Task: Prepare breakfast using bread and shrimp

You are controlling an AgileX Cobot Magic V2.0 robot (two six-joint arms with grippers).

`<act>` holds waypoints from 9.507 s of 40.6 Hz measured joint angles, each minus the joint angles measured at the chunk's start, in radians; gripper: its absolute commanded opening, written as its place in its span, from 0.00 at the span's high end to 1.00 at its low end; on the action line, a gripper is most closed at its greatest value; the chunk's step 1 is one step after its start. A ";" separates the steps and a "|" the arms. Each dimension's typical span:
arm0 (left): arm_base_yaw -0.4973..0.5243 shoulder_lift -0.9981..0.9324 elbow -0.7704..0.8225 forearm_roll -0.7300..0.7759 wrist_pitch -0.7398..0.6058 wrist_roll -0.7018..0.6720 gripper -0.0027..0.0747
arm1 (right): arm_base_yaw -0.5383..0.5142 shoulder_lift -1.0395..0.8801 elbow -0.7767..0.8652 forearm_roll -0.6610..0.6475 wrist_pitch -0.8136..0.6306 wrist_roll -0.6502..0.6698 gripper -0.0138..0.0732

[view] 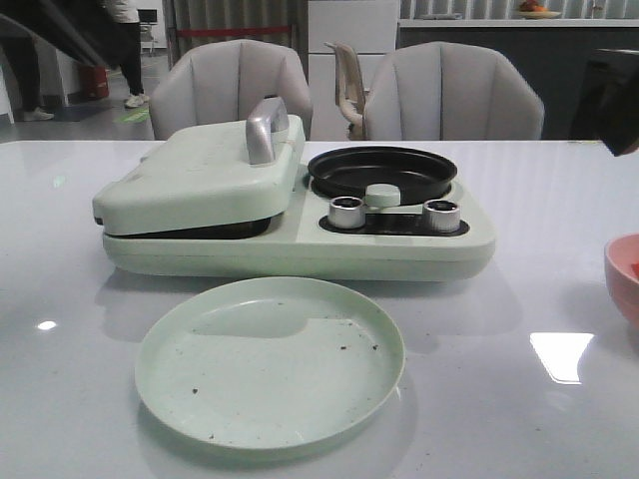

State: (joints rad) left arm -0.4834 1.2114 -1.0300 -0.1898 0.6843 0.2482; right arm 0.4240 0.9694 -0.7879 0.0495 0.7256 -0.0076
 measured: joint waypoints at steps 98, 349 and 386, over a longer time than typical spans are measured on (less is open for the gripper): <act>0.000 -0.258 0.176 0.022 -0.020 -0.051 0.84 | -0.625 0.795 -0.308 -0.201 -0.074 0.021 0.79; 0.066 -0.233 0.247 0.216 -0.026 -0.248 0.84 | -0.362 -0.246 0.139 -0.040 0.152 0.018 0.80; 0.090 -0.244 0.249 0.221 -0.024 -0.261 0.84 | -0.362 -0.246 0.139 -0.040 0.148 0.018 0.80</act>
State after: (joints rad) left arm -0.3936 0.9679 -0.7811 0.0317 0.6600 -0.0129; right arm 0.0620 0.7235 -0.6489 0.0100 0.8736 0.0106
